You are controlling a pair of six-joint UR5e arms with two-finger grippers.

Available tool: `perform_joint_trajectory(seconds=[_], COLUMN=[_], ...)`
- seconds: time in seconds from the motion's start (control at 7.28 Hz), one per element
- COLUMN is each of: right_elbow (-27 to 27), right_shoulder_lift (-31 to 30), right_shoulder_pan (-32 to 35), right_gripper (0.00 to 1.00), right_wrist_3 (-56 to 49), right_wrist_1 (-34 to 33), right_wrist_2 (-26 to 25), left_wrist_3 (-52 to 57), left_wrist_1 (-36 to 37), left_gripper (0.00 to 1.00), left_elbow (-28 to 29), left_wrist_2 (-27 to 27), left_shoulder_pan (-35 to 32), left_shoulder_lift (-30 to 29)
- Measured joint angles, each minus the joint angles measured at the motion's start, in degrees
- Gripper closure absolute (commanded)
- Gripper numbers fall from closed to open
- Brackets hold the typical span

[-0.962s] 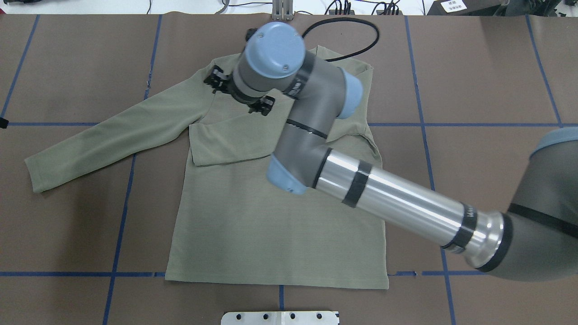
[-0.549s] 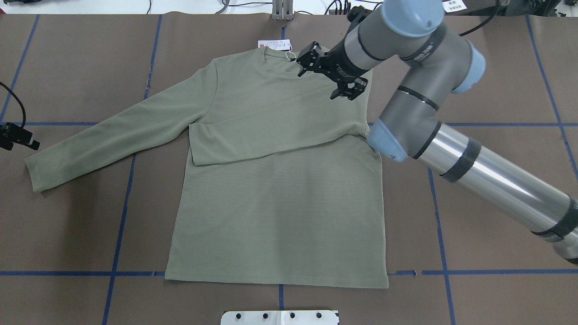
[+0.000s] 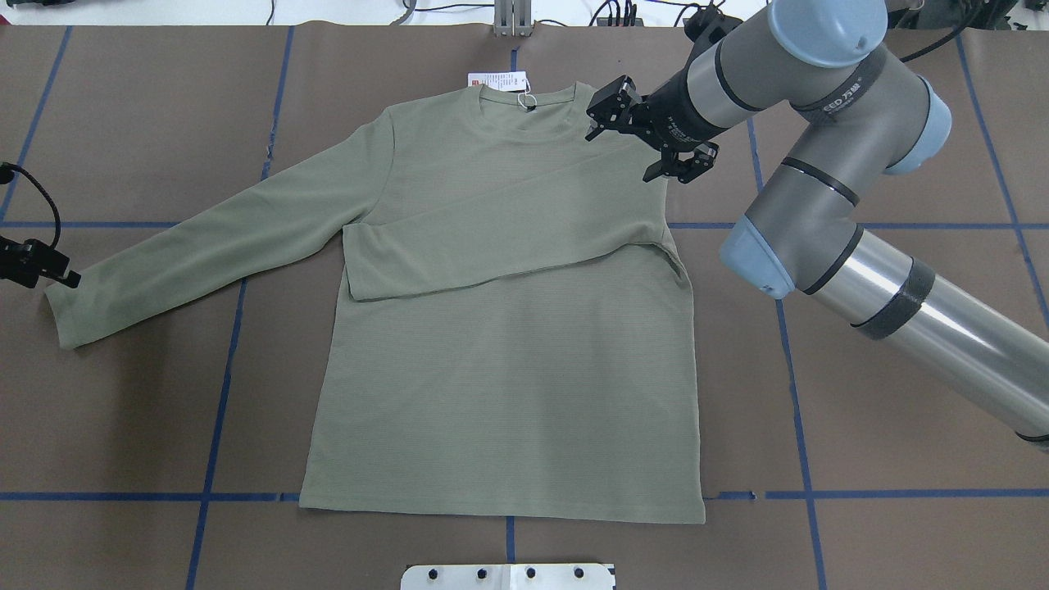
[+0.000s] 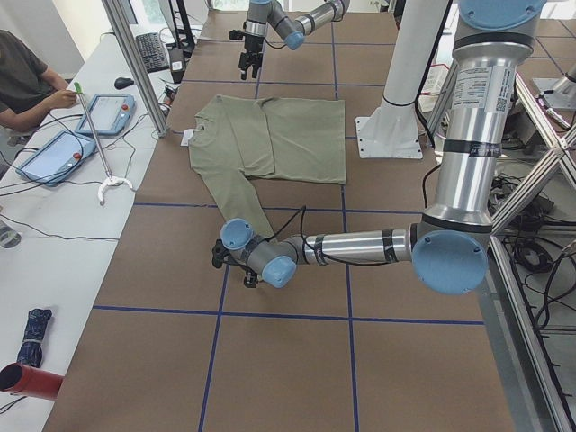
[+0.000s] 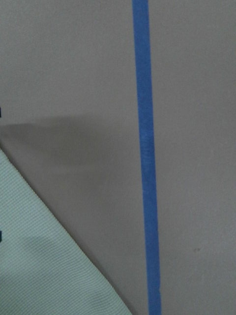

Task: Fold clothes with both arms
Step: 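Release the sleeve and raise the right gripper away from the shirt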

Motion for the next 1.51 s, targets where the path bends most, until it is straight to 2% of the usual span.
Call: perform_joint_trajectory(seconds=[0.27, 0.41, 0.69, 1.1, 1.24, 1.51], right_elbow=[0.12, 0.16, 0.20, 0.53, 1.22, 2.84], right_shoulder_lift=[0.08, 0.13, 0.19, 0.35, 0.16, -1.24], right_shoulder_pan=[0.02, 0.02, 0.02, 0.02, 0.12, 0.91], right_gripper=[0.00, 0.00, 0.00, 0.00, 0.00, 0.00], right_wrist_3=[-0.02, -0.02, -0.02, 0.01, 0.09, 0.11], right_wrist_1=[0.00, 0.00, 0.00, -0.04, -0.11, -0.15], right_wrist_2=[-0.08, -0.09, -0.10, -0.06, 0.07, 0.88], left_wrist_3=[0.07, 0.04, 0.00, -0.18, -0.43, -4.69], left_wrist_1=[0.00, 0.04, 0.06, 0.05, 0.24, 0.66], left_gripper=[0.42, 0.51, 1.00, 1.00, 1.00, 1.00], left_elbow=[0.32, 0.38, 0.38, -0.52, -2.76, -11.41], left_wrist_2=[0.00, 0.00, 0.26, 0.94, 0.24, -4.08], left_shoulder_pan=[0.06, 0.06, 0.07, 0.01, -0.12, -0.29], left_shoulder_lift=[0.24, 0.28, 0.39, 0.59, 1.18, 2.77])
